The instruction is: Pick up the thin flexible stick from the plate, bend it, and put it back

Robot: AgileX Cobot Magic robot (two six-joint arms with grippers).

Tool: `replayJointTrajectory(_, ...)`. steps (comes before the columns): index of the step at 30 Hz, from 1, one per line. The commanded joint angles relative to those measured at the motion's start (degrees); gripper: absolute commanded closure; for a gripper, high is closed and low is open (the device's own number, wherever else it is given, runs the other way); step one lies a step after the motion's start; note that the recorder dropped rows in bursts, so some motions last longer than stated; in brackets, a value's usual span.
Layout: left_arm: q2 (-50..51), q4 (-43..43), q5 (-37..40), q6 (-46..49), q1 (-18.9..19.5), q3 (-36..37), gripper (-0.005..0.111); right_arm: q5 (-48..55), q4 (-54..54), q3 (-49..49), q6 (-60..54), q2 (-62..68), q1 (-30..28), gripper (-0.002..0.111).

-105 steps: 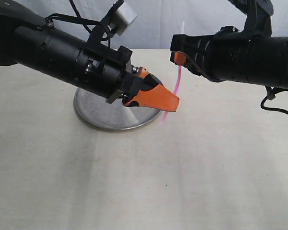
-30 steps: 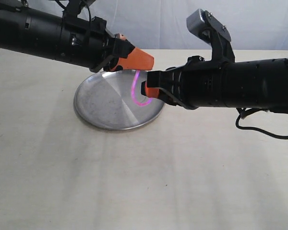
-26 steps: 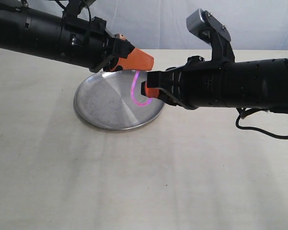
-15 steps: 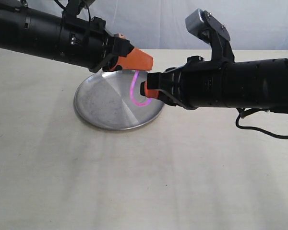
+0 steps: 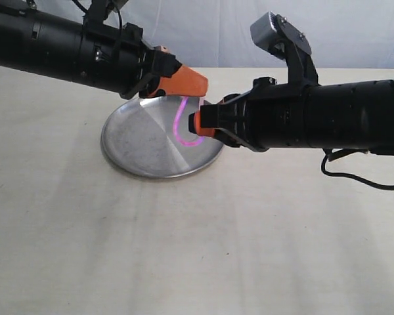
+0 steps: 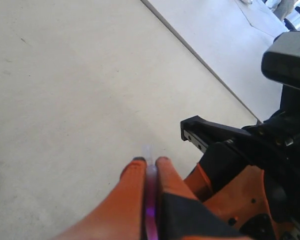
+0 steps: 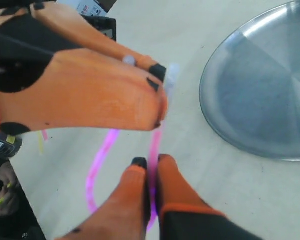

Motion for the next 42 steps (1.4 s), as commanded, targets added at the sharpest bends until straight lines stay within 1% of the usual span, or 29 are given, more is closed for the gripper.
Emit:
replayJointTrajectory(1,0.3,-0.1,-1.7,0.0,0.0,-0.1,0.106,8.5,-1.9,-0.4,-1.7,-0.6,0.6,0.109)
replayJointTrajectory(6,0.3,-0.6,-0.3,0.0,0.0,-0.1,0.106,8.7,-2.8,-0.4,-1.7,-0.6,0.6,0.109)
replayJointTrajectory(30,0.3,-3.4,0.1,-3.0,0.0,-0.1,0.106,5.5,-9.7,-0.4,-2.8,-0.6,0.6,0.109)
replayJointTrajectory(36,0.3,-3.6,-0.1,-6.1,0.0,-0.1,0.106,5.5,-13.3,-0.4,-2.8,-0.6,0.6,0.109)
replayJointTrajectory(42,0.3,-3.8,-0.3,-8.5,0.0,-0.1,0.106,5.5,-13.4,-0.4,-3.7,-0.6,0.6,0.109)
